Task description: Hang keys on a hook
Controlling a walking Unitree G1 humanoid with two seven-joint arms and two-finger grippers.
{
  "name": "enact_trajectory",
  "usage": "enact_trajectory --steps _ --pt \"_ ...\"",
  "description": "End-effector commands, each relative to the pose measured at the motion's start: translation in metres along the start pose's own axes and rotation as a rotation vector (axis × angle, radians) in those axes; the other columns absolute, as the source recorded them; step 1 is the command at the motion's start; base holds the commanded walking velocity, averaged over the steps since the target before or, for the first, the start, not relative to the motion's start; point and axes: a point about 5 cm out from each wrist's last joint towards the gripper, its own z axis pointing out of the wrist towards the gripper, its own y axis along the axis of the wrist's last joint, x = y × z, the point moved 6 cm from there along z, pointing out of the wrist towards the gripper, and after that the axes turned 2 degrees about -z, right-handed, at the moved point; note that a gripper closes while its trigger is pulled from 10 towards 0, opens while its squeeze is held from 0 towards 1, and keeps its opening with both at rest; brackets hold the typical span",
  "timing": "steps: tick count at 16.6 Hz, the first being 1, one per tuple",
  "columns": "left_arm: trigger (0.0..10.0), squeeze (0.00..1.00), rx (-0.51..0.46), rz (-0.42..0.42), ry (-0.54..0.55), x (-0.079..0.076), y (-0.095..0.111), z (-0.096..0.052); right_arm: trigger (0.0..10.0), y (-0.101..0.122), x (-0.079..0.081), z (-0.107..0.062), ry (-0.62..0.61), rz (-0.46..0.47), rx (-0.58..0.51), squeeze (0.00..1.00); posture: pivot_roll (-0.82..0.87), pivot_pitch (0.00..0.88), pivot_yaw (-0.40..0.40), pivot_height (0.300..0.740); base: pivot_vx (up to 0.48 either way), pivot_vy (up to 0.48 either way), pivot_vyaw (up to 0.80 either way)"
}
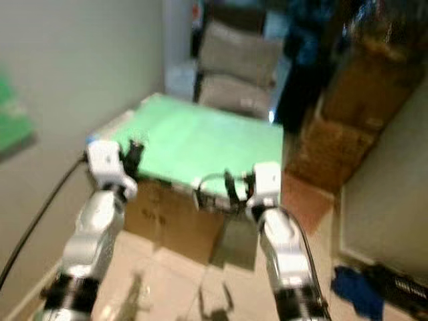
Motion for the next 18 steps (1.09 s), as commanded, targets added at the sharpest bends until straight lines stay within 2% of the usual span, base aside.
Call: enact_trajectory --steps 1,4,7,10,14,15,18 --pt "10.0 0.00 -0.007 0.010 -0.008 -0.007 0.001 0.001 10.0 0.004 -0.002 0.002 0.003 -0.007 -0.006 0.00 -0.01 0.000 -0.062 0.740 0.000 -0.364 0.77" --pt "10.0 0.00 0.021 0.025 0.040 -0.004 -0.008 -0.005 10.0 0.001 0.005 0.004 0.040 -0.013 0.007 0.00 0.01 0.000 -0.069 0.740 0.000 -0.480 0.73" --pt "10.0 0.00 0.053 0.030 0.091 0.004 -0.019 -0.012 10.0 0.000 0.010 0.005 0.058 -0.005 0.011 0.00 0.02 0.000 -0.077 0.740 0.000 0.000 0.69" --pt "10.0 0.00 0.058 0.076 0.132 0.014 -0.020 -0.013 10.0 -0.002 0.008 0.003 0.055 0.001 0.014 0.00 0.02 0.000 -0.075 0.740 0.000 0.000 0.66" --pt "10.0 0.00 0.055 0.103 0.183 0.024 -0.016 -0.014 10.0 -0.007 0.010 0.003 0.064 0.001 0.029 0.00 0.03 0.000 -0.077 0.740 0.000 -0.480 0.62" --pt "10.0 0.00 0.061 0.095 0.200 0.027 -0.017 -0.014 10.0 -0.007 0.012 0.004 0.073 -0.001 0.032 0.00 0.03 0.000 -0.078 0.740 0.000 0.000 0.59" --pt "10.0 0.00 0.068 0.151 0.212 0.032 -0.016 -0.010 10.0 -0.006 0.017 0.007 0.104 -0.011 0.031 0.00 0.05 0.000 -0.088 0.740 0.000 0.000 0.56"
